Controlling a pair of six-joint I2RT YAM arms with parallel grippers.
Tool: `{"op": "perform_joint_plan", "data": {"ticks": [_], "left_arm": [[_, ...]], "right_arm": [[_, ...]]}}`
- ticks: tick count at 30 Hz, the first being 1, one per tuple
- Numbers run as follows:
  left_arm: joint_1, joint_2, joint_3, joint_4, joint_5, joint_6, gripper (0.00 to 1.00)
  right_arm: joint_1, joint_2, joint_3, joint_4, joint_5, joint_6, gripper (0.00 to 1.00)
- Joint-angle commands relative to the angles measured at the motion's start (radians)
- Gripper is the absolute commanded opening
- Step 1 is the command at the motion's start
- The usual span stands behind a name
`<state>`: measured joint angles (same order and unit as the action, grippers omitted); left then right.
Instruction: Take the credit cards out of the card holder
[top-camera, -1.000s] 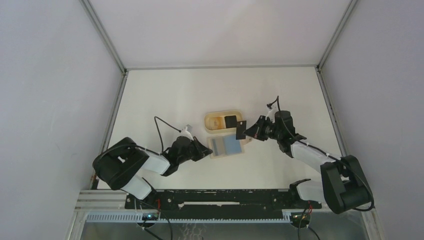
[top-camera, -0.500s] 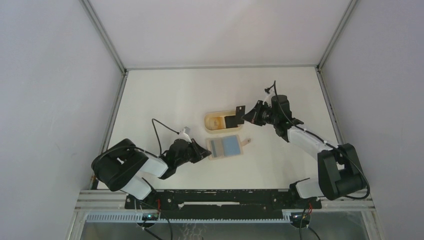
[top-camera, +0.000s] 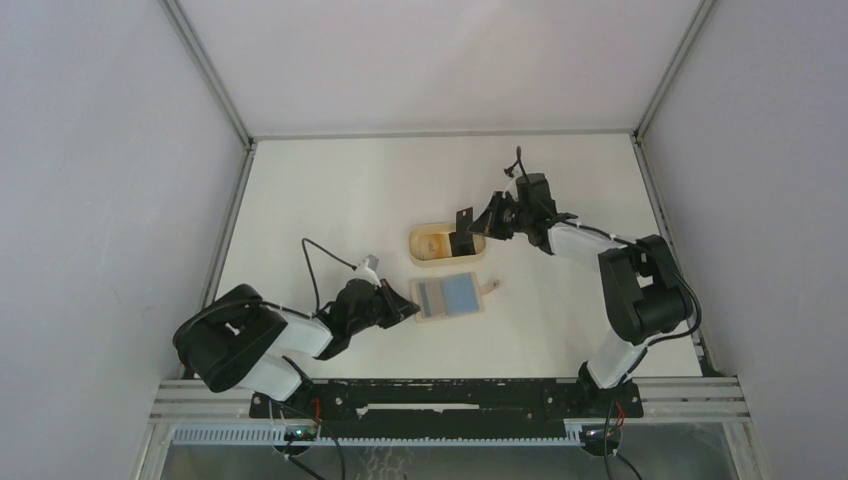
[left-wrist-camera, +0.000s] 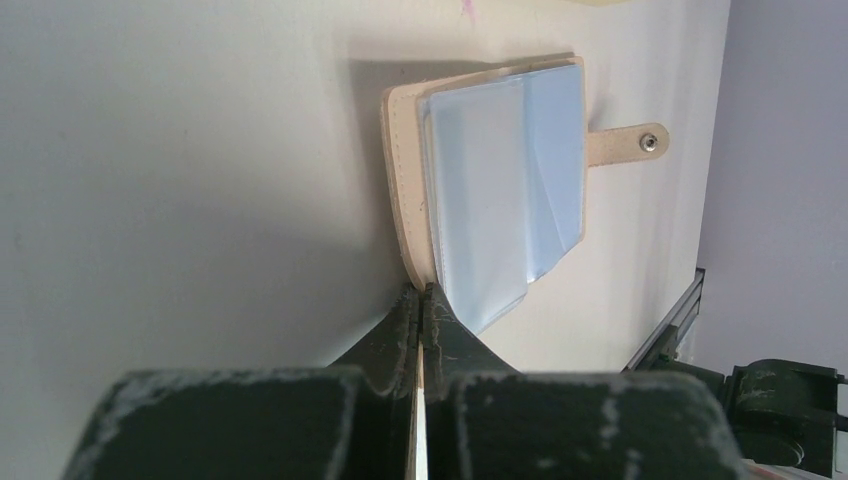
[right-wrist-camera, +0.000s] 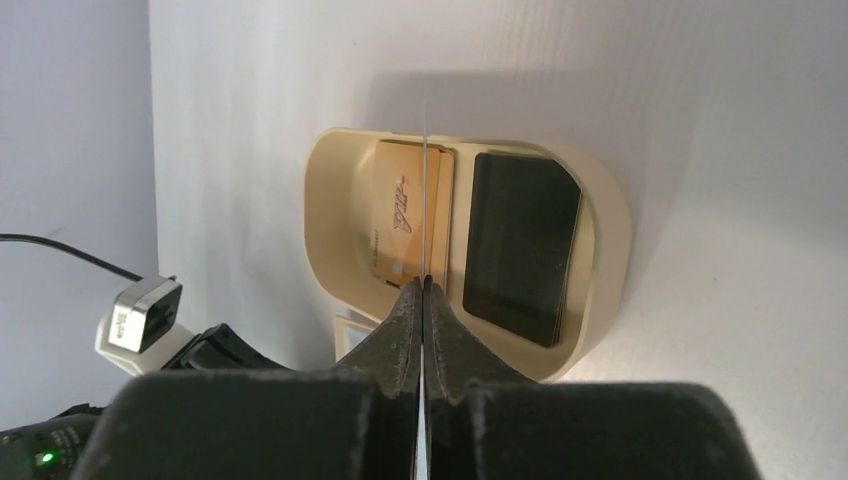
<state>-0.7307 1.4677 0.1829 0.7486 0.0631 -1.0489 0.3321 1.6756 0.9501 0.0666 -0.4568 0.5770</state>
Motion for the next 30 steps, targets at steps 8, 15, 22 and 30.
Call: {"op": "perform_joint_plan", "data": {"ticks": [8, 15, 22, 30], "left_arm": [[0.000, -0.010, -0.004, -0.161, -0.013, 0.076, 0.00], [0.005, -0.052, 0.037, -0.272, 0.006, 0.139, 0.00], [0.007, -0.193, 0.231, -0.706, -0.018, 0.319, 0.00], [0.070, -0.242, 0.281, -0.850, 0.017, 0.278, 0.00]], "right_arm": [[0.030, 0.105, 0.073, -0.025, -0.012, -0.040, 0.00], [0.023, 0.112, 0.079, -0.056, 0.000, -0.054, 0.00], [0.021, 0.081, 0.079, -0.104, 0.012, -0.072, 0.00], [0.022, 0.061, 0.070, -0.112, 0.012, -0.075, 0.13]]}}
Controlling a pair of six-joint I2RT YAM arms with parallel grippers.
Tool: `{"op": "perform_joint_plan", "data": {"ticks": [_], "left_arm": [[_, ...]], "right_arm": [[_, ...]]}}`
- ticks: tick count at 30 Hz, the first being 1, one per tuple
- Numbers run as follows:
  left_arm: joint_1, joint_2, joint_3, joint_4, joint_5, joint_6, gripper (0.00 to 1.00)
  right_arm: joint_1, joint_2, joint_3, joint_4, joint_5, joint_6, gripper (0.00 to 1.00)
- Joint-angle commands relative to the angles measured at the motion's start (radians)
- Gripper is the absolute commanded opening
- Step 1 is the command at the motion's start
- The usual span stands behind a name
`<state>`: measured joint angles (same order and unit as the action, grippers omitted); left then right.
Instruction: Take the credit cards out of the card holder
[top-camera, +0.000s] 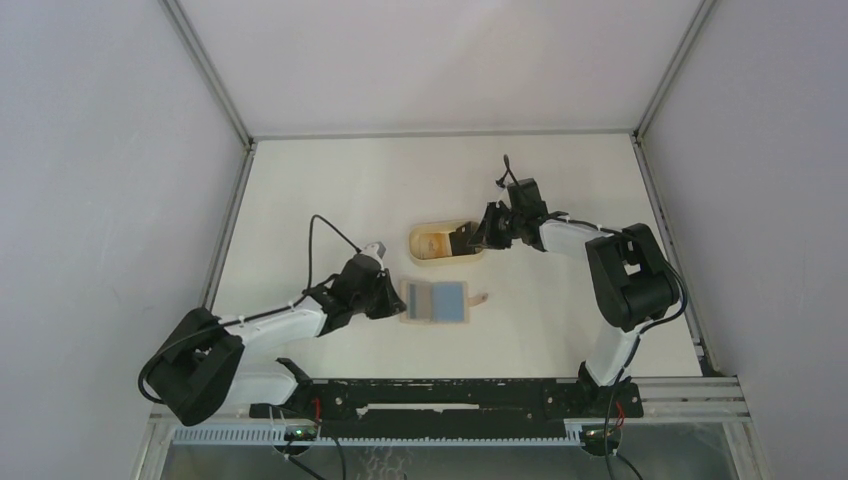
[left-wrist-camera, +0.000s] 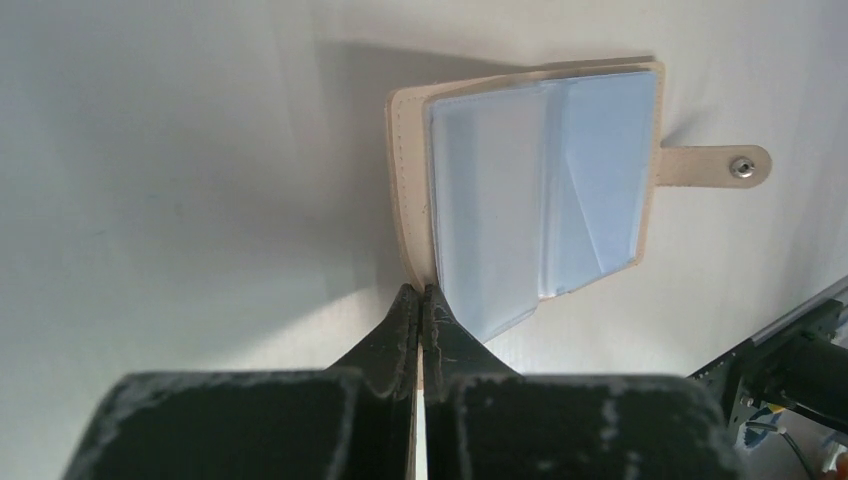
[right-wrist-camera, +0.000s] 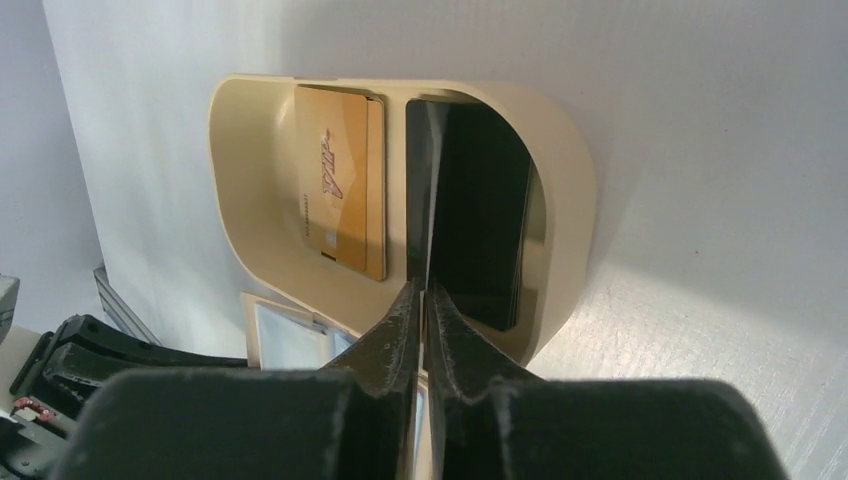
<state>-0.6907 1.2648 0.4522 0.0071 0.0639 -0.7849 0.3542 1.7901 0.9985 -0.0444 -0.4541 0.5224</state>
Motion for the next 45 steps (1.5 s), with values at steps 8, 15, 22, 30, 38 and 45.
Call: {"op": "perform_joint_plan", "data": {"ticks": [8, 15, 22, 30, 38, 45], "left_arm": [[0.044, -0.029, -0.031, -0.067, 0.015, -0.037, 0.00], [0.036, -0.076, 0.050, -0.230, -0.074, 0.034, 0.00], [0.018, 0.018, 0.232, -0.477, -0.149, 0.154, 0.00], [0.010, 0.007, 0.205, -0.264, 0.191, 0.291, 0.00], [0.026, -0.010, 0.147, -0.051, 0.311, 0.298, 0.00], [0.027, -0.051, 0.114, -0.067, -0.024, 0.160, 0.00]], "right_arm": [[-0.003, -0.107, 0.020, -0.013, 0.025, -0.045, 0.49], [0.020, -0.248, 0.019, -0.060, 0.102, -0.099, 0.52], [0.035, -0.399, -0.055, -0.035, 0.102, -0.070, 0.55], [0.038, -0.512, -0.161, -0.019, 0.076, -0.047, 0.57], [0.051, -0.562, -0.224, -0.001, 0.040, -0.052, 0.58], [0.266, -0.681, -0.331, 0.069, 0.277, 0.022, 0.70]]}}
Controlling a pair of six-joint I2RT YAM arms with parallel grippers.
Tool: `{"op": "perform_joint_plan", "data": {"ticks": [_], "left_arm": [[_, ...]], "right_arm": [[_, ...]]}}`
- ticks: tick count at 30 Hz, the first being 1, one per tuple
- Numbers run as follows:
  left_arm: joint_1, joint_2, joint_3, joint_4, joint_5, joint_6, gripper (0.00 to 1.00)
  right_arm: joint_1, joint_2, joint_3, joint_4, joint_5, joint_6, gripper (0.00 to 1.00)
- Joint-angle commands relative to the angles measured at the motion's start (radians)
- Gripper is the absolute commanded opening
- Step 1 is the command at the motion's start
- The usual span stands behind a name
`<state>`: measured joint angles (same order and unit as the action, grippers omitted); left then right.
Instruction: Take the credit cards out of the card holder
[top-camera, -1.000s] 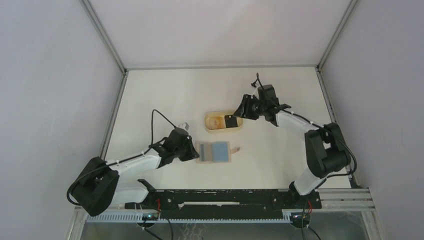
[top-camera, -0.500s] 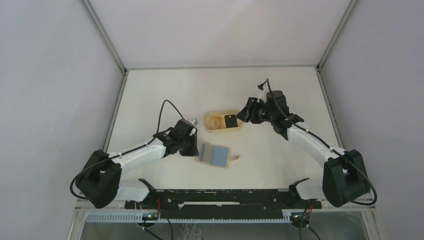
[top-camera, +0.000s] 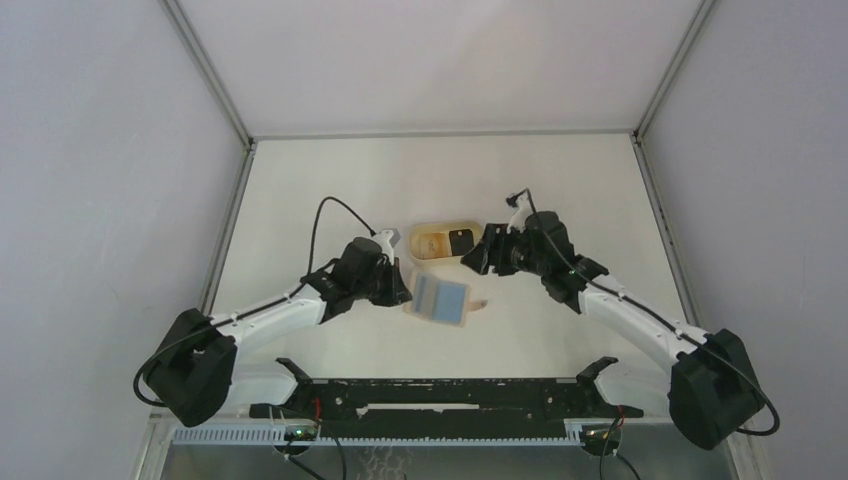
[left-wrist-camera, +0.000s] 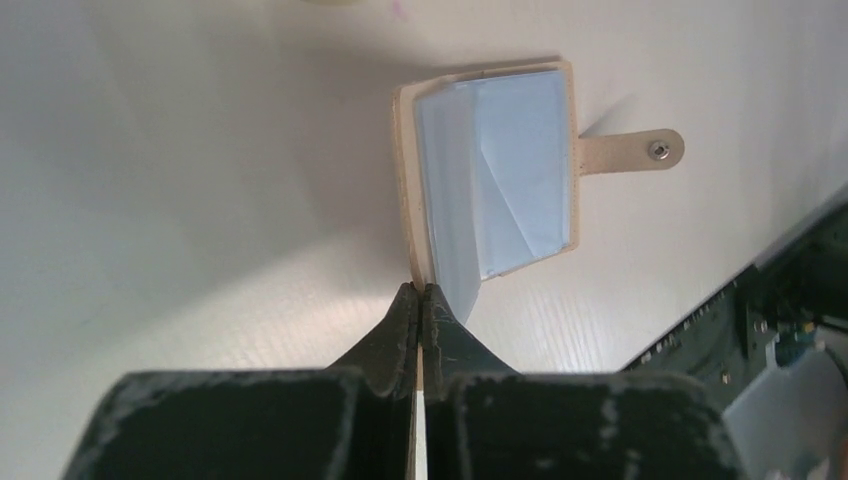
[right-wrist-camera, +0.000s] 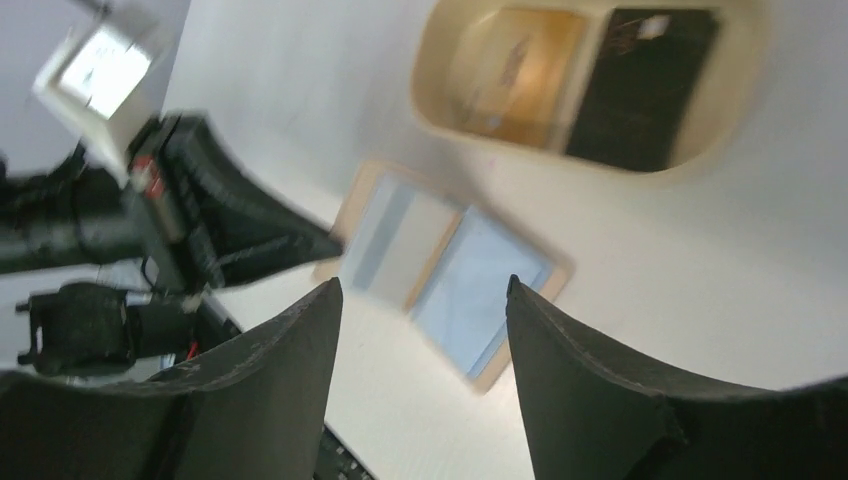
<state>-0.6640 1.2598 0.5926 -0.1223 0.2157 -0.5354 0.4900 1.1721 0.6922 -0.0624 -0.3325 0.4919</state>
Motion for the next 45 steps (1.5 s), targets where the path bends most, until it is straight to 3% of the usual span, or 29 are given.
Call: {"op": "perform_joint_plan", "data": {"ticks": [1, 9, 25, 45], "left_arm": [[-0.008, -0.050, -0.040, 0.079, -0.195, -0.104, 0.00], [-0.070, -0.127, -0.133, 0.158, -0.360, -0.218, 0.00], [-0.091, -0.173, -0.209, 0.235, -0.368, -0.271, 0.00], [-0.091, -0.215, -0.266, 0.218, -0.391, -0.268, 0.00]], "right_arm": [[0.171, -0.052, -0.025, 0.091, 0.187, 0.066, 0.71], [0.312, 0.138, -0.008, 0.181, 0.276, 0.156, 0.86], [0.416, 0.488, 0.279, 0.106, 0.329, 0.130, 0.88], [0.414, 0.643, 0.377, 0.037, 0.368, 0.102, 0.88]]}}
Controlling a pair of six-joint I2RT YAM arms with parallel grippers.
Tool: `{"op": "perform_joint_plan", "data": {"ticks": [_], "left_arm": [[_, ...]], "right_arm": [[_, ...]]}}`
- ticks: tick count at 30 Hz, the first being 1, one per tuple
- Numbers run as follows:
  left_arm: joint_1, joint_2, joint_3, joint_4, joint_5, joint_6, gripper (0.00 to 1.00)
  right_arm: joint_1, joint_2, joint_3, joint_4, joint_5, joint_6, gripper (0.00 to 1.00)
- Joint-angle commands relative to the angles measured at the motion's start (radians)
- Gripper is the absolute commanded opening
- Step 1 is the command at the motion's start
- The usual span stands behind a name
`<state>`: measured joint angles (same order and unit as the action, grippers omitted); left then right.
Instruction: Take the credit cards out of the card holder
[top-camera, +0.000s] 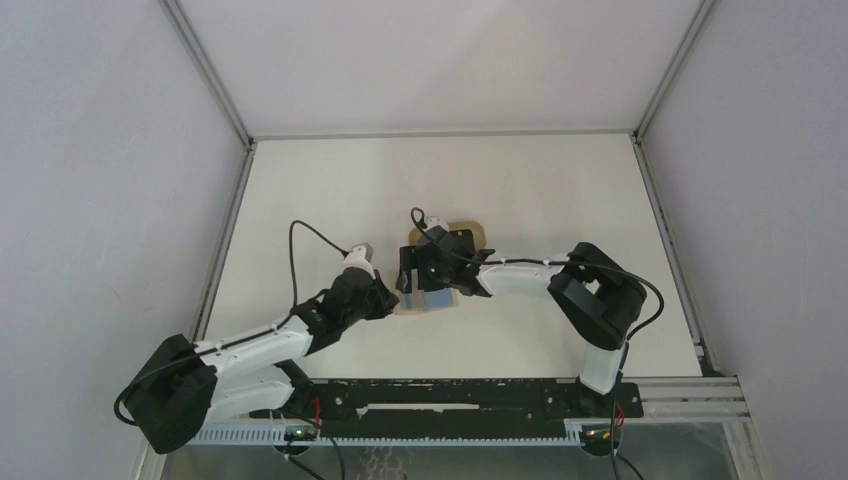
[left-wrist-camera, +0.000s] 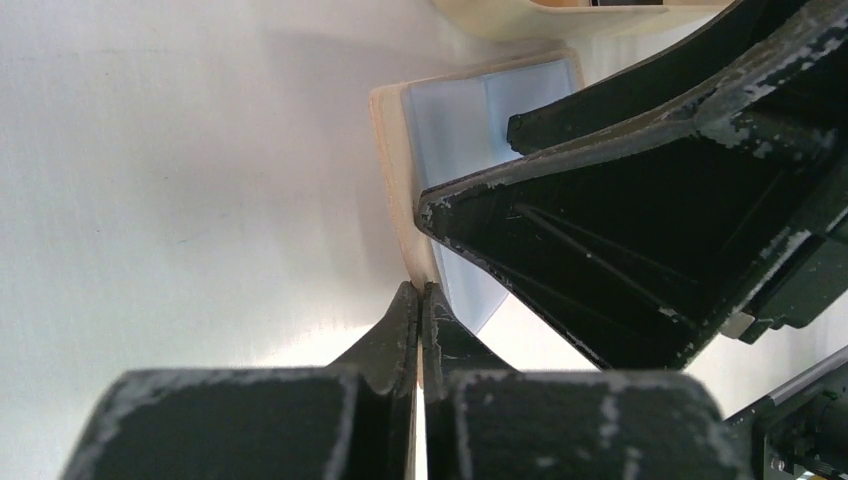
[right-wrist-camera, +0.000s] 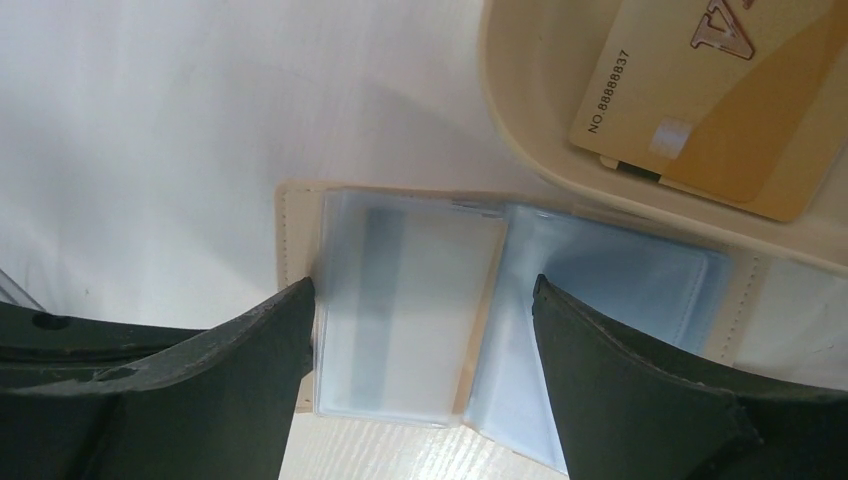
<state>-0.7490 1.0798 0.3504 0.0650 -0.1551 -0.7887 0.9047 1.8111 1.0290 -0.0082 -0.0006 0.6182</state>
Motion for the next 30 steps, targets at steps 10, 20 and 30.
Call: {"op": "perform_joint_plan", "data": {"ticks": [10, 20, 30], "left_arm": [[-0.005, -0.026, -0.041, 0.039, -0.034, -0.021, 0.00], [-0.004, 0.013, -0.027, 0.024, -0.055, -0.024, 0.00], [-0.007, 0.032, -0.028, 0.022, -0.053, -0.027, 0.00]], "right_arm": [[-0.003, 0.045, 0.091, -0.118, 0.088, -0.088, 0.88], [0.029, 0.082, 0.152, -0.231, 0.147, -0.179, 0.96], [0.038, 0.063, 0.197, -0.204, 0.113, -0.254, 1.00]]}}
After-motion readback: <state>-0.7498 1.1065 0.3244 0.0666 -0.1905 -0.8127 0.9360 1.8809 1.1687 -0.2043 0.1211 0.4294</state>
